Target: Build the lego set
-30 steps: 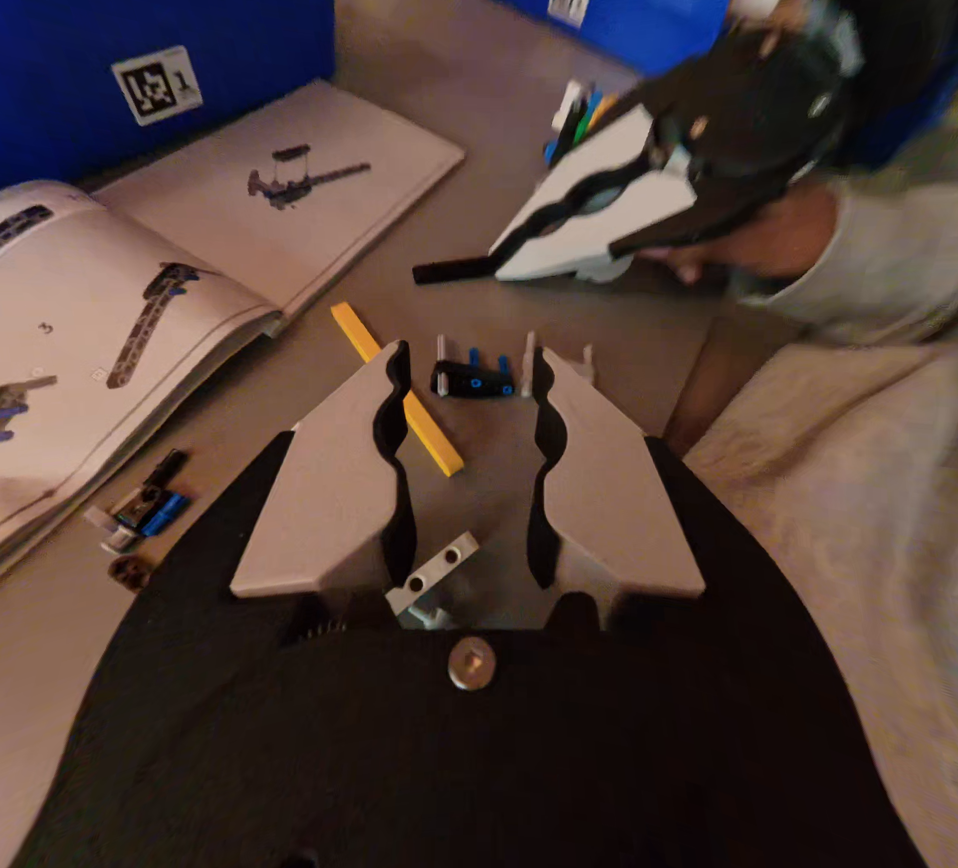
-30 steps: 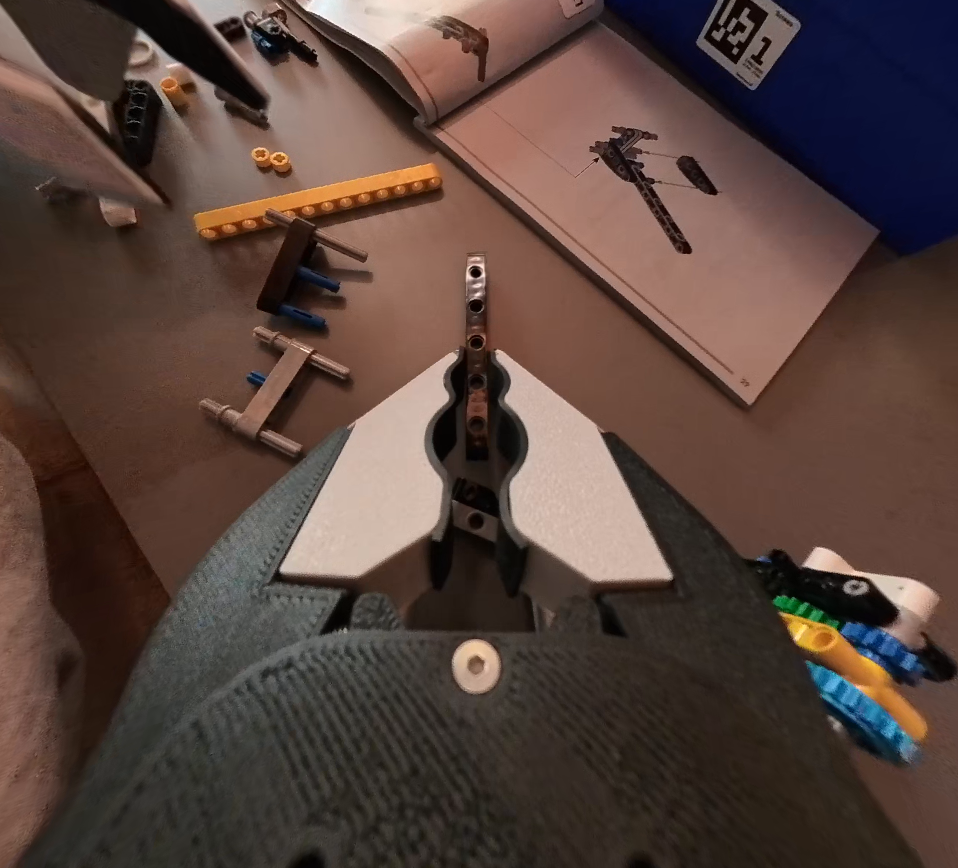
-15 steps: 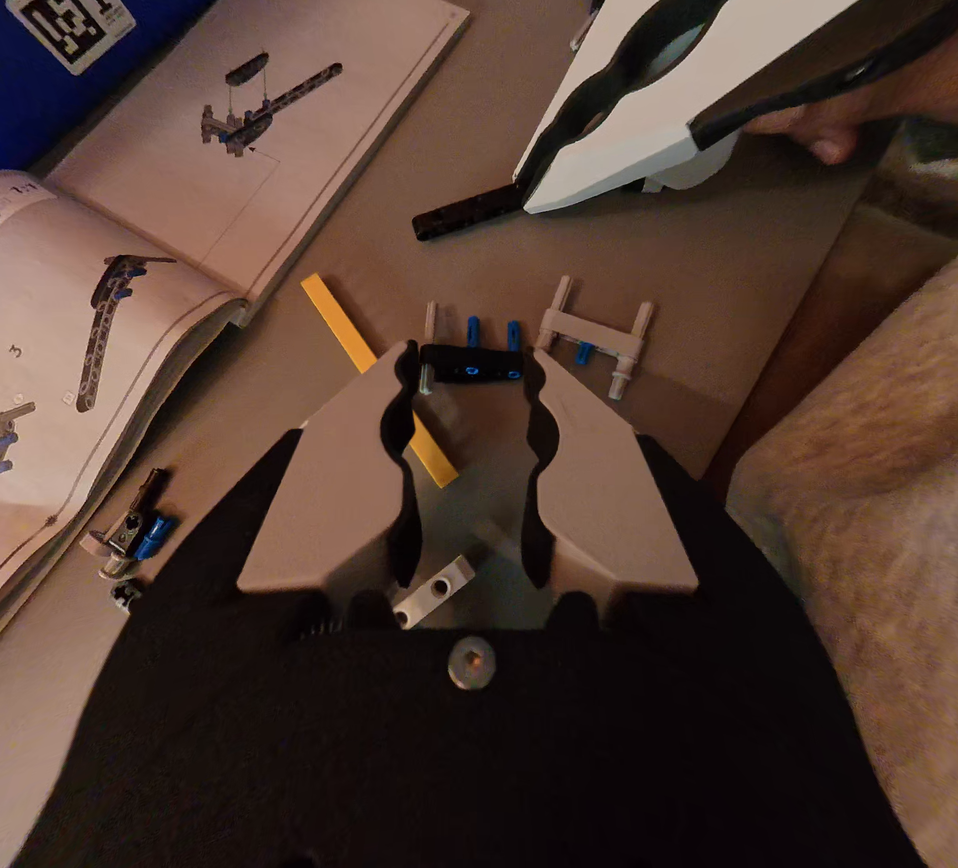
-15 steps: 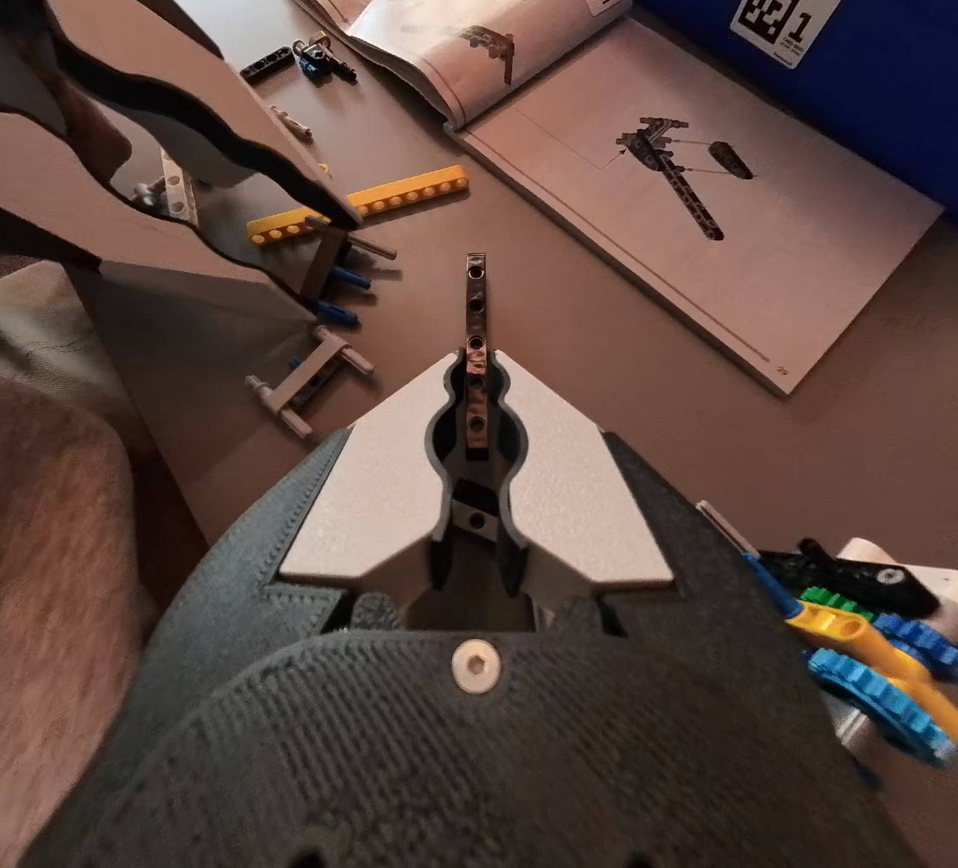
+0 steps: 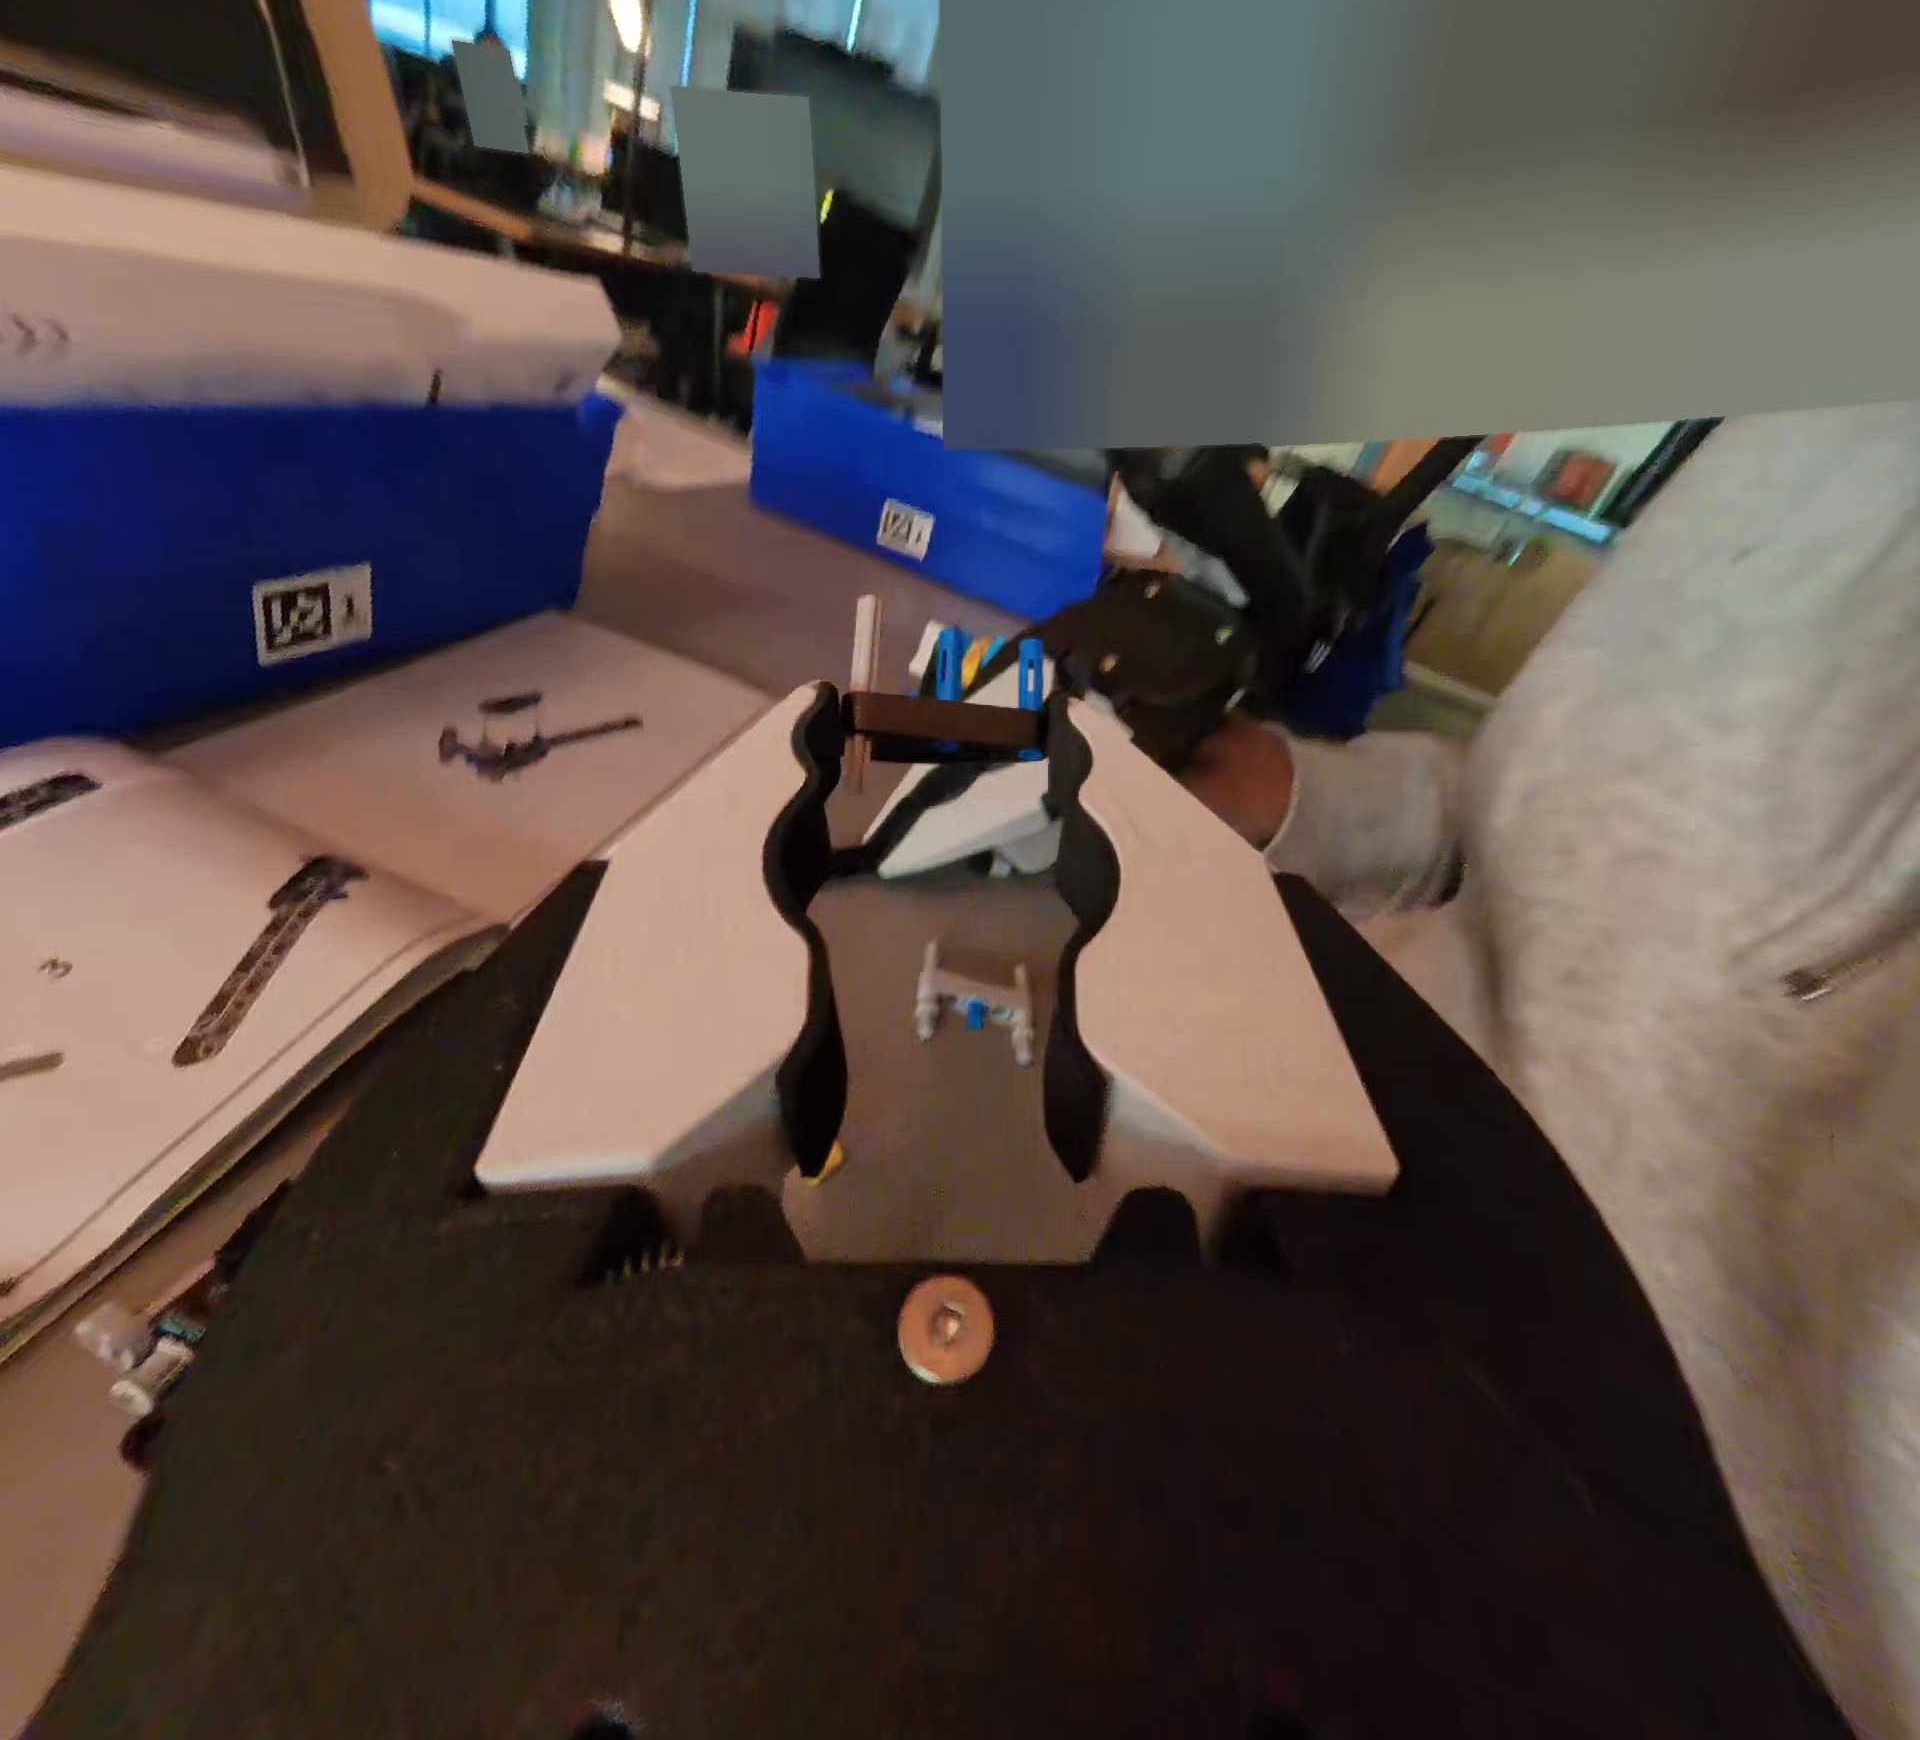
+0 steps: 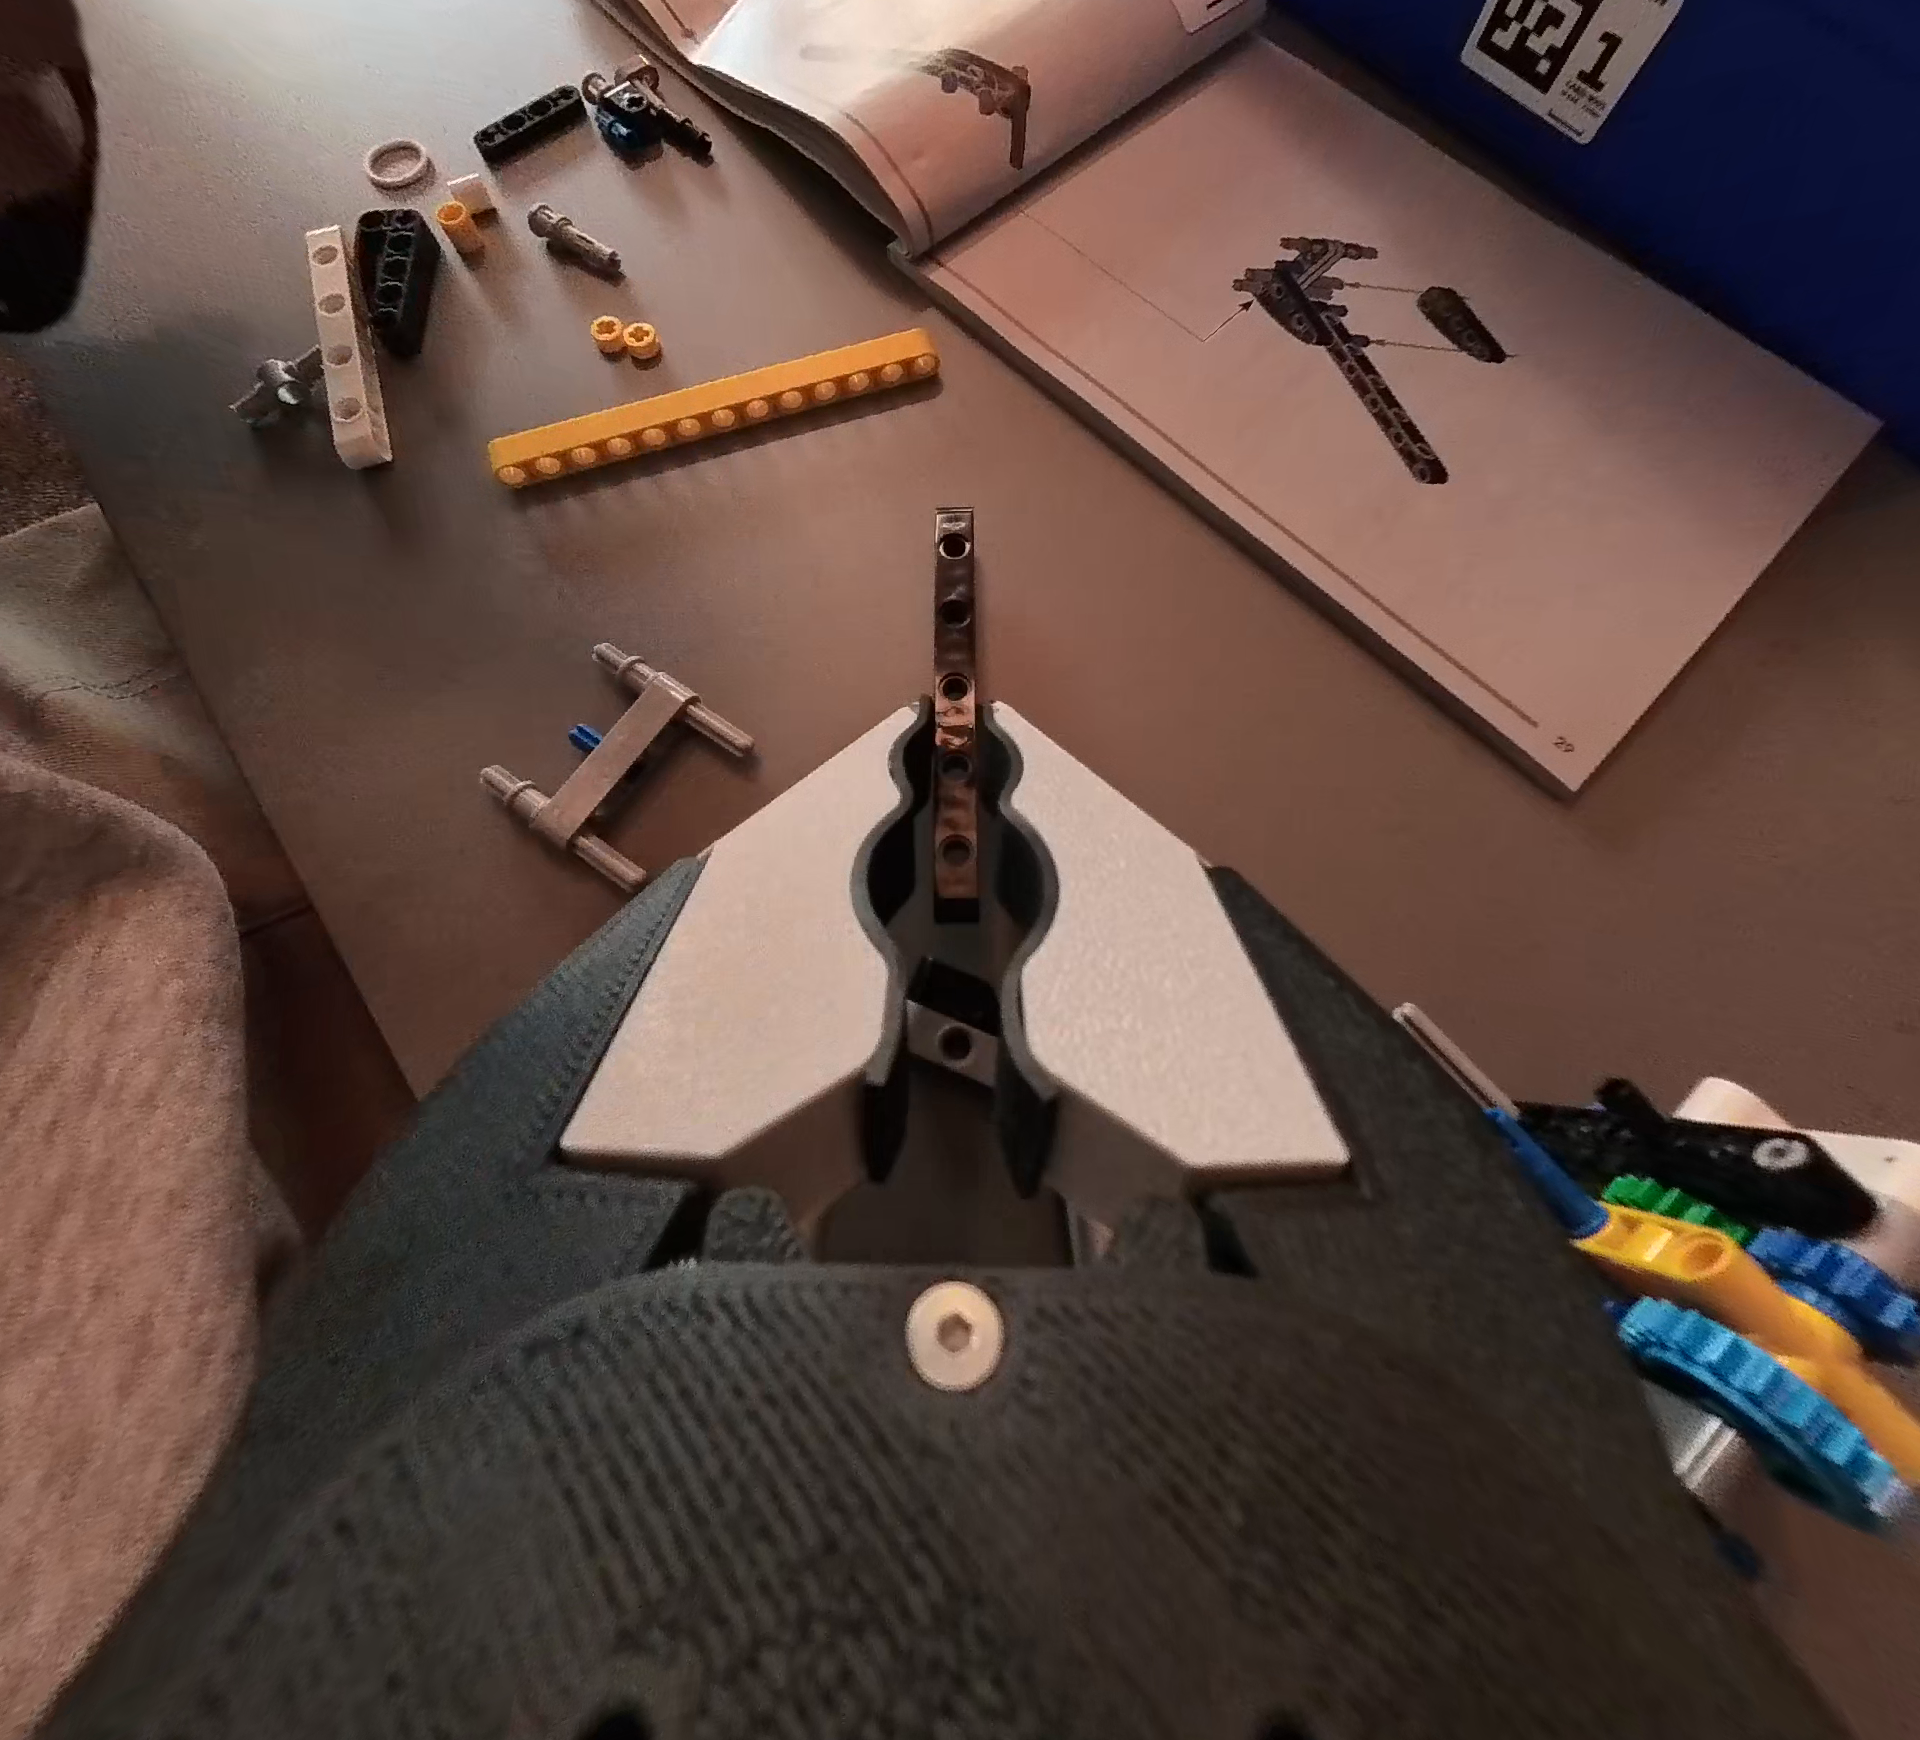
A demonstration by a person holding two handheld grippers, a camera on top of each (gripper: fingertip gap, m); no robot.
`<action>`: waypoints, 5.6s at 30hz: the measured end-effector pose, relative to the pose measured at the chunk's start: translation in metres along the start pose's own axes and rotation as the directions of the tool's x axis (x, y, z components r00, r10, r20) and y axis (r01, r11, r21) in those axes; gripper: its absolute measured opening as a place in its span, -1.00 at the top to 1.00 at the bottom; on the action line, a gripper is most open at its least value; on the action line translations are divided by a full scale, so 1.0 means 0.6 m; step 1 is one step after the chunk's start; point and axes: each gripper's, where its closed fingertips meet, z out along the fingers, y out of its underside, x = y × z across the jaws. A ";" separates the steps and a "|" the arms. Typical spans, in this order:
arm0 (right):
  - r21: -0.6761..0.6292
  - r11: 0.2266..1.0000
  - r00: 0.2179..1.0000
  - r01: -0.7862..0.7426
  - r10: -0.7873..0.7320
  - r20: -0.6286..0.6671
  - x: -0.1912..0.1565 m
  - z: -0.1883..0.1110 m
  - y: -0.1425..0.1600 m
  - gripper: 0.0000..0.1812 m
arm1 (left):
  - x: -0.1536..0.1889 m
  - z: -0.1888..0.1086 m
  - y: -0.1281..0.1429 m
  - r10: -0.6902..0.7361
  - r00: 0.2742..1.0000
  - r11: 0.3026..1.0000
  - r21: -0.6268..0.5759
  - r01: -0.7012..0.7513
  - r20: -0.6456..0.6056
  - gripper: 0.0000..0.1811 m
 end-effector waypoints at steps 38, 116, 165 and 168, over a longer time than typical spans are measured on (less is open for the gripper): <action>-0.005 1.000 1.000 0.016 -0.016 -0.011 -0.004 0.000 0.001 0.93 | 0.017 0.002 -0.003 -0.098 0.989 0.994 0.045 0.103 -0.114 0.60; -0.014 0.999 0.998 0.048 -0.048 -0.042 -0.003 0.002 0.002 0.93 | -0.054 0.001 0.037 -0.082 0.988 0.993 -0.079 0.092 0.130 0.59; 0.247 0.842 0.776 -0.480 0.276 0.567 -0.108 -0.086 -0.105 0.84 | 0.068 0.038 0.112 0.025 0.987 0.951 -0.300 -0.072 -0.159 0.59; 0.232 0.849 0.776 -0.475 0.280 0.565 -0.112 -0.081 -0.102 0.83 | 0.071 0.038 0.114 0.034 0.986 0.949 -0.305 -0.083 -0.162 0.59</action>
